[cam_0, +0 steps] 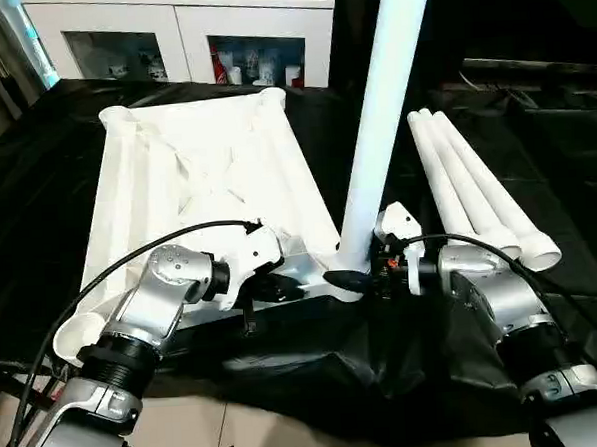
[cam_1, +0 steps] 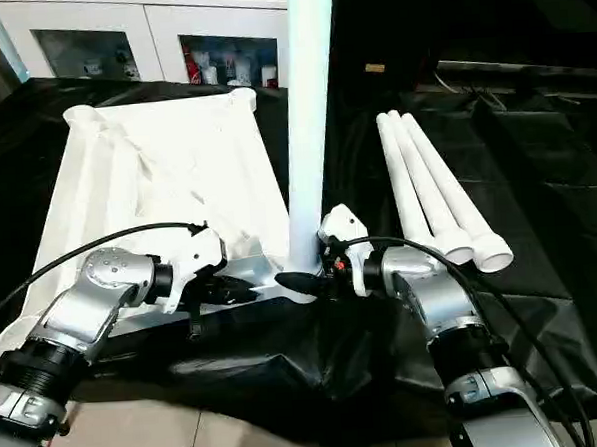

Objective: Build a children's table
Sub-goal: Rotate leg to tighten

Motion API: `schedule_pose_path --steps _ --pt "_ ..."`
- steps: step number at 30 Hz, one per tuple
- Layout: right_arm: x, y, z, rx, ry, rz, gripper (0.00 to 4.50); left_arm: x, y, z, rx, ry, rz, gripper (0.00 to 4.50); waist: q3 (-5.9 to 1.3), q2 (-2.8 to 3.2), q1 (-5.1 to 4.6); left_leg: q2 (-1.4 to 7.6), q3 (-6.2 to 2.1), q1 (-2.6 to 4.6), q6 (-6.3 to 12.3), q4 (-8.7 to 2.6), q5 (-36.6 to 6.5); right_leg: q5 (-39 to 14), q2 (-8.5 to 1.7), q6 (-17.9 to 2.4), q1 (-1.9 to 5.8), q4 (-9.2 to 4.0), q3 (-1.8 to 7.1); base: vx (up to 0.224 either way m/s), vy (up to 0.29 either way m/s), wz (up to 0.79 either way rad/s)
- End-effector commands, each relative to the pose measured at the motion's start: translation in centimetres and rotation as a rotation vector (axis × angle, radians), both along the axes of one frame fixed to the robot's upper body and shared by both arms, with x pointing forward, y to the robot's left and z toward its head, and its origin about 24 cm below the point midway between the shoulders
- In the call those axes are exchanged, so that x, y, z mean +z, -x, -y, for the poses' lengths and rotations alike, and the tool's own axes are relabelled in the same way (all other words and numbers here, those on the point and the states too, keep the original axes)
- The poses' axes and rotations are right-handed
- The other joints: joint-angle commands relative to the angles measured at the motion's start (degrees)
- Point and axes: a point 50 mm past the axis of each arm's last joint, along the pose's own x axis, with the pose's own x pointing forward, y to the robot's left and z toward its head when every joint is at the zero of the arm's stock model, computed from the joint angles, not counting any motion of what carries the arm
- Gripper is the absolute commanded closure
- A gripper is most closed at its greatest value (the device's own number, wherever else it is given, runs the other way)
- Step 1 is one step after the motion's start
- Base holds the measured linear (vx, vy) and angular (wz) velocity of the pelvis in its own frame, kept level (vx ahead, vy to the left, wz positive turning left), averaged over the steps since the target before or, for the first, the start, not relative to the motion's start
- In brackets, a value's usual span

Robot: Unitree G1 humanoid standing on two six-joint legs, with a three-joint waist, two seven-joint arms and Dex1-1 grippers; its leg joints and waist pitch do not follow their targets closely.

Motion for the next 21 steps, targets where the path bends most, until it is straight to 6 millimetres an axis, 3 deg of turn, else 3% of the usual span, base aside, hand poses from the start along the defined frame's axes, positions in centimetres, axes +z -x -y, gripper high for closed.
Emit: schedule_pose_path --steps 1,3,5,6,8,10,11,13,14,15,17,21 --pt "-0.3 0.1 -1.3 0.001 -0.006 -0.001 1.74 -0.1 0.1 1.7 -0.019 0.037 0.001 4.50 -3.96 -0.67 -0.16 2.51 -0.53 0.72 3.39 -3.48 -8.38 -6.44 -4.85 -13.27 2.34 -4.18 2.80 0.000 0.000 0.00" --pt "-1.1 -0.8 -1.6 -0.174 0.004 0.006 1.75 -0.1 -0.8 2.3 0.046 0.043 0.026 4.50 -3.70 -1.02 -0.43 2.35 -0.50 0.75 2.62 -3.61 -9.66 -9.80 -4.91 -12.58 2.18 -4.62 2.87 0.000 0.000 0.00" --pt "-1.6 -1.3 -1.9 -0.285 0.010 -0.012 1.76 0.1 -1.4 2.9 0.100 0.056 0.037 4.50 -3.42 -0.97 -0.64 2.19 -0.68 1.20 0.56 -3.88 -12.35 -17.61 -5.17 -10.86 1.84 -5.35 2.92 0.000 0.000 0.00" --pt "-2.0 -1.5 -2.1 -0.354 0.016 -0.027 1.76 0.3 -1.9 3.3 0.134 0.064 0.041 4.50 -3.51 -1.02 -0.66 2.25 -0.81 1.10 0.20 -3.91 -12.48 -18.52 -5.24 -10.43 2.02 -5.36 2.88 0.000 0.000 0.00" --pt "-2.3 -2.2 -2.6 -0.488 -0.010 -0.071 1.76 0.7 -3.0 4.4 0.224 0.077 0.065 4.50 -3.45 -0.91 -1.03 2.10 -0.75 1.28 -0.31 -3.89 -13.49 -20.48 -5.11 -9.38 1.67 -5.70 2.99 0.000 0.000 0.00" --pt "-2.4 -2.8 -3.2 -0.596 -0.033 -0.100 1.76 0.9 -3.7 5.2 0.282 0.073 0.085 4.50 -3.63 -0.64 -1.04 2.20 -0.85 1.32 -0.38 -3.97 -12.95 -18.97 -5.05 -9.33 1.66 -5.61 3.02 0.000 0.000 0.00" --pt "-2.2 -3.1 -3.8 -0.635 -0.037 -0.104 1.76 1.0 -3.9 5.6 0.305 0.073 0.089 4.50 -3.73 -0.03 -1.07 2.21 -0.95 1.22 -0.58 -3.95 -12.66 -17.26 -5.13 -9.83 1.77 -5.45 3.01 0.000 0.000 0.00" --pt "-1.9 -3.5 -4.8 -0.666 -0.044 -0.102 1.76 1.3 -4.1 6.7 0.313 0.085 0.097 4.50 -3.82 -0.40 -1.37 2.09 -0.82 1.14 -0.77 -3.92 -12.19 -15.43 -4.92 -10.27 1.72 -5.36 3.00 0.000 0.000 0.00" --pt "-1.9 -3.6 -5.0 -0.664 -0.051 -0.102 1.41 1.4 -4.2 6.9 0.311 0.087 0.099 4.50 -4.01 -0.49 -1.34 2.12 -0.81 0.92 -0.12 -3.77 -11.14 -12.27 -4.98 -10.91 2.11 -5.09 2.94 0.000 0.000 0.00" --pt "-1.6 -3.7 -5.3 -0.653 -0.064 -0.094 1.06 1.4 -4.1 7.1 0.297 0.092 0.098 4.50 -4.11 -0.12 -1.33 2.10 -0.73 0.83 0.48 -3.63 -10.47 -9.72 -4.99 -11.42 2.17 -4.97 2.98 0.000 0.000 0.00" --pt "-1.5 -3.7 -5.4 -0.646 -0.074 -0.087 1.06 1.4 -4.0 7.2 0.288 0.096 0.098 4.50 -4.32 -0.32 -1.32 2.03 -0.70 0.57 1.71 -3.50 -8.04 -4.69 -4.80 -12.41 2.52 -4.36 2.89 0.000 0.000 0.00" --pt "-1.0 -3.8 -5.4 -0.567 -0.059 -0.049 0.63 1.1 -3.5 6.8 0.224 0.104 0.096 4.50 -4.23 -0.30 -1.43 2.09 -0.65 0.66 2.73 -3.52 -8.29 -4.01 -4.79 -13.44 2.60 -4.42 2.78 0.000 0.000 0.00"
